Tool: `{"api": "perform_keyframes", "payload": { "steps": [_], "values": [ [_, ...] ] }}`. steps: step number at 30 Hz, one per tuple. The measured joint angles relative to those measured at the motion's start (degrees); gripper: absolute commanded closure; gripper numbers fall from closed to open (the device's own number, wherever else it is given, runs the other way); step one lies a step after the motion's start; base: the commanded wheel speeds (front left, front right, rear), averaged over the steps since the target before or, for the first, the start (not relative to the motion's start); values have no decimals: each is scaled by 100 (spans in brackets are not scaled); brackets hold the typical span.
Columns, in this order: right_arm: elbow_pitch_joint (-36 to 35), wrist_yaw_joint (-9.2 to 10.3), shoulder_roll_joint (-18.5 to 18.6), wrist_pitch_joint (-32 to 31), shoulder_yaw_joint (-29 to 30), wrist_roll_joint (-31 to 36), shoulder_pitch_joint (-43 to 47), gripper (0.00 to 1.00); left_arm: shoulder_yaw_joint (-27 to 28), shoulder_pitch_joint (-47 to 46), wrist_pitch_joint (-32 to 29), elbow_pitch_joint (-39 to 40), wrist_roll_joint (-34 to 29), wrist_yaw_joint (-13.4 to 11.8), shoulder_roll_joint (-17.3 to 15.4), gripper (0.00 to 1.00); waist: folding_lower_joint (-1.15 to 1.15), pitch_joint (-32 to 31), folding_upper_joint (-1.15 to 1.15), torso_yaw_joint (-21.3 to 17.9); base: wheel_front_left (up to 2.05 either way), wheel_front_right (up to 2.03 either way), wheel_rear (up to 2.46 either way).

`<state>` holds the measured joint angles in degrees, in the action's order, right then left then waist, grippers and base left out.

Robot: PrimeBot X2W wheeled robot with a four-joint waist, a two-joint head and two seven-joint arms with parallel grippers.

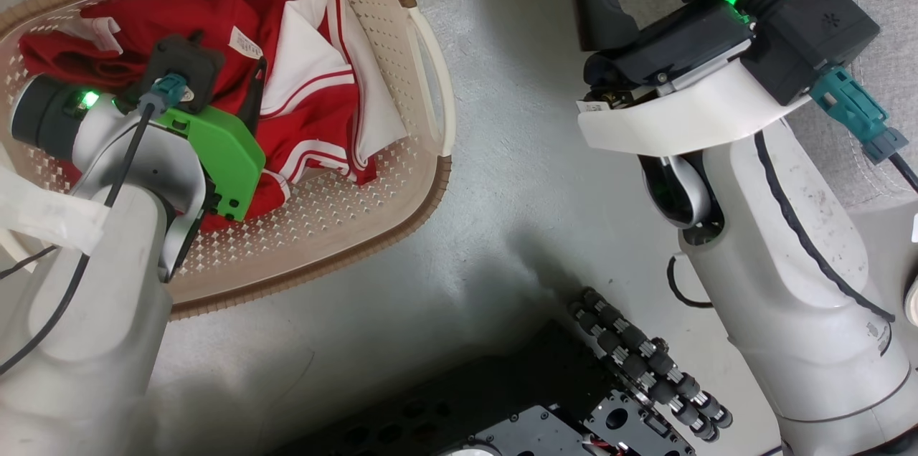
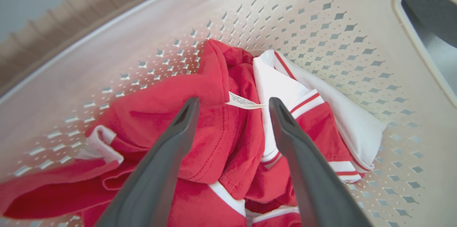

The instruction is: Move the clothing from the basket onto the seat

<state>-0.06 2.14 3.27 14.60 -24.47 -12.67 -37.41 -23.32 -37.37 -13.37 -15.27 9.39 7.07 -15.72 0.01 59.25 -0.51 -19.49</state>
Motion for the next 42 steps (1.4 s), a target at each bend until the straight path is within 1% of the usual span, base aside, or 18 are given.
{"api": "perform_keyframes", "payload": {
  "steps": [7,22,27,30,37,42],
  "values": [
    [-35,49,0,0,-66,-102,-14,0,15,-18,-71,-15,11,0,-122,0,0,22,0,-45,0,0,0],
    [-57,102,-1,0,-174,-198,-29,0,73,-149,-59,-16,70,1,-142,0,0,100,0,-124,0,0,0],
    [-65,143,-2,0,-186,-202,-31,0,108,-151,70,-31,69,0,-175,0,-1,117,0,-140,0,0,0],
    [-66,143,-2,1,-186,-202,-31,0,170,-169,135,-41,69,-12,-176,0,0,123,0,-146,0,0,0],
    [-64,144,-3,0,-208,-203,-33,0,249,-278,190,-69,69,-130,-168,0,0,128,0,-140,0,0,0],
    [-64,144,-3,0,-227,-203,-48,0,259,-281,190,-152,69,-153,-168,0,0,139,0,-134,0,0,0]
  ]
}}
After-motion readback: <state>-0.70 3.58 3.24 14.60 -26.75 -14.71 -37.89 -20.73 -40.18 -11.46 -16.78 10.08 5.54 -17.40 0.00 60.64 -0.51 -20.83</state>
